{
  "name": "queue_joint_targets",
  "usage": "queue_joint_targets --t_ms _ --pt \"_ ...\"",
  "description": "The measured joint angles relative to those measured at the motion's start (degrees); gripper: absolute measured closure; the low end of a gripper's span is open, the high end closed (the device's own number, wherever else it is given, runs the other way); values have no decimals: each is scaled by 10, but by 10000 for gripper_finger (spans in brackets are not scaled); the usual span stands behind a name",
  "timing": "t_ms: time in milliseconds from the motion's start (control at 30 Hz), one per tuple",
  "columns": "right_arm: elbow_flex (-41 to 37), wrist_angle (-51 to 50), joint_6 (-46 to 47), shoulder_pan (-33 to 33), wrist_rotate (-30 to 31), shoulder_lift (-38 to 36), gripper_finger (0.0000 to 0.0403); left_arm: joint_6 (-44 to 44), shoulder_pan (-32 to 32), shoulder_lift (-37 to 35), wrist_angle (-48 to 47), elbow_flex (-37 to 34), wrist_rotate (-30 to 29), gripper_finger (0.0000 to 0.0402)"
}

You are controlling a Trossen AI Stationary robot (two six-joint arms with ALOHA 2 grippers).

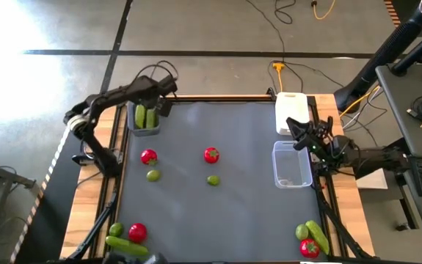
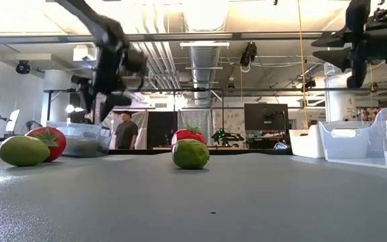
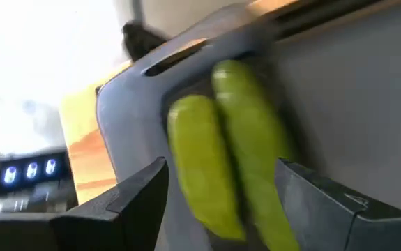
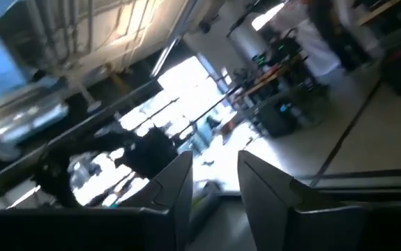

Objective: Sort produce into baskets
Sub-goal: Put the cucumber into the black bin

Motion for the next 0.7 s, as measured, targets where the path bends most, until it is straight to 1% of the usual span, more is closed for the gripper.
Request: queue_joint_targets --t_ms 100,200,267,433,467,567,700 --pt "29 -14 1 0 -29 36 294 -1 -76 -49 -1 -5 18 159" --pt "74 -50 0 1 -45 88 294 -4 -165 -98 -1 -21 56 159" --pt "110 -80 0 1 -60 131 293 -27 -232 -129 -2 -36 86 159" --pt "187 -151 1 1 -113 248 293 -112 -420 -184 -3 -79 225 159" --pt "201 -156 4 1 -125 272 293 -140 -460 -191 -4 -88 242 159" --pt "238 -159 23 1 -158 340 293 -247 -582 -202 -3 -110 256 159" --pt "282 -170 45 10 -198 421 293 -339 -722 -192 2 -116 259 159"
